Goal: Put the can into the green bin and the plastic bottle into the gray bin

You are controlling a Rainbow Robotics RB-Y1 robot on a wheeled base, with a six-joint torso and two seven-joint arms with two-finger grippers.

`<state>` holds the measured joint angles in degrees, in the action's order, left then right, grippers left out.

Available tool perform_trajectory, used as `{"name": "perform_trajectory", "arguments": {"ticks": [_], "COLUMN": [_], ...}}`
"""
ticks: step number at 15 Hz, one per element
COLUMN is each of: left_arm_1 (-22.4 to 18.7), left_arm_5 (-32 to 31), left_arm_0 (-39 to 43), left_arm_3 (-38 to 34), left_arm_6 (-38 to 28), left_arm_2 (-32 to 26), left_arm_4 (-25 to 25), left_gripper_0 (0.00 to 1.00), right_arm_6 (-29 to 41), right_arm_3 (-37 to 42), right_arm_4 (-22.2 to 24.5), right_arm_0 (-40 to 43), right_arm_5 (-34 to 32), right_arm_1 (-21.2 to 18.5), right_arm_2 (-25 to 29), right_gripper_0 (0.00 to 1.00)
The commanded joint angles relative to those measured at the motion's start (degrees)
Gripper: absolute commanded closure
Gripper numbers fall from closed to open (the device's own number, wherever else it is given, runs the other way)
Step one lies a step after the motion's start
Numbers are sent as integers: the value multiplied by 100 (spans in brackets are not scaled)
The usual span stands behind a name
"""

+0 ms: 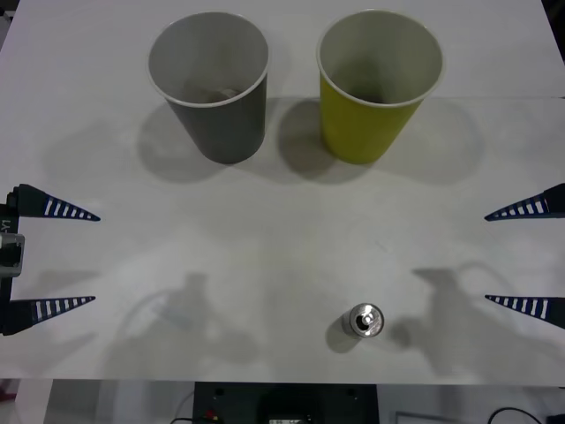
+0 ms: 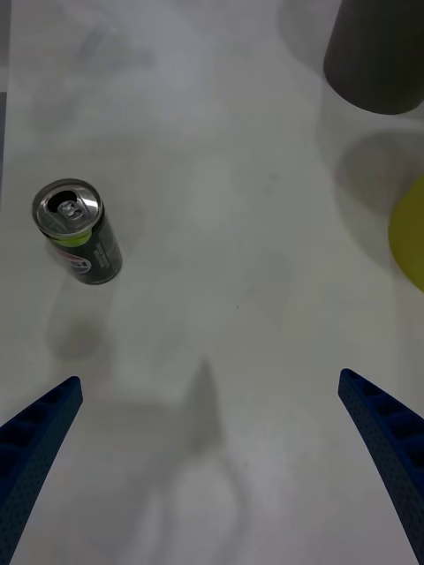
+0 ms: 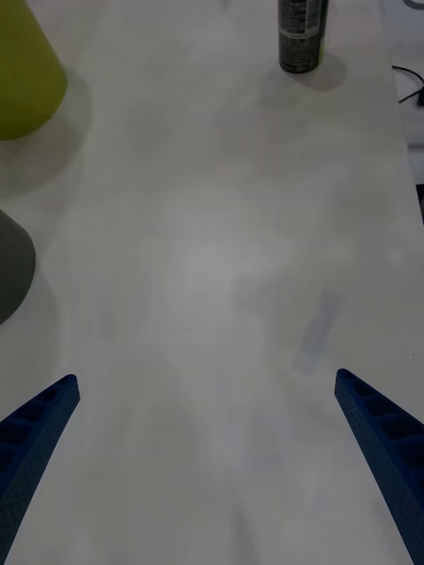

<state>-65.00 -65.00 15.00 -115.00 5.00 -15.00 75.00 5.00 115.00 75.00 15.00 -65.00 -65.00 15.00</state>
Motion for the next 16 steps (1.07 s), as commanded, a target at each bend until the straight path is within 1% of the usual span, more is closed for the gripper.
{"name": "perform_trajectory", "arguments": {"ticks": [1, 4, 6, 7, 11, 14, 16], "left_arm_1": [0, 0, 0, 0, 0, 0, 0], "left_arm_5": [0, 0, 0, 0, 0, 0, 0], "left_arm_0": [0, 0, 0, 0, 0, 0, 0], "left_arm_3": [0, 0, 0, 0, 0, 0, 0], "left_arm_6": [0, 0, 0, 0, 0, 0, 0], "left_arm_2": [0, 0, 0, 0, 0, 0, 0], "left_arm_4": [0, 0, 0, 0, 0, 0, 0], "left_gripper_0": [0, 0, 0, 0, 0, 0, 0], "right_arm_6": [-25, -78, -184, -280, -1107, -1660, -1942], "right_arm_3": [-30, -57, -215, -338, -927, -1226, -1428], "right_arm_4": [15, 67, -12, -108, -601, -785, -829], "right_arm_0": [-41, -85, -138, -208, -507, -630, -709], "right_arm_5": [31, 31, 22, 22, 22, -4, -145], "right_arm_1": [-4, -4, 5, 5, 31, 40, 146], "right_arm_2": [-50, -67, -182, -340, -894, -1157, -1271], "right_gripper_0": [0, 0, 0, 0, 0, 0, 0]}}
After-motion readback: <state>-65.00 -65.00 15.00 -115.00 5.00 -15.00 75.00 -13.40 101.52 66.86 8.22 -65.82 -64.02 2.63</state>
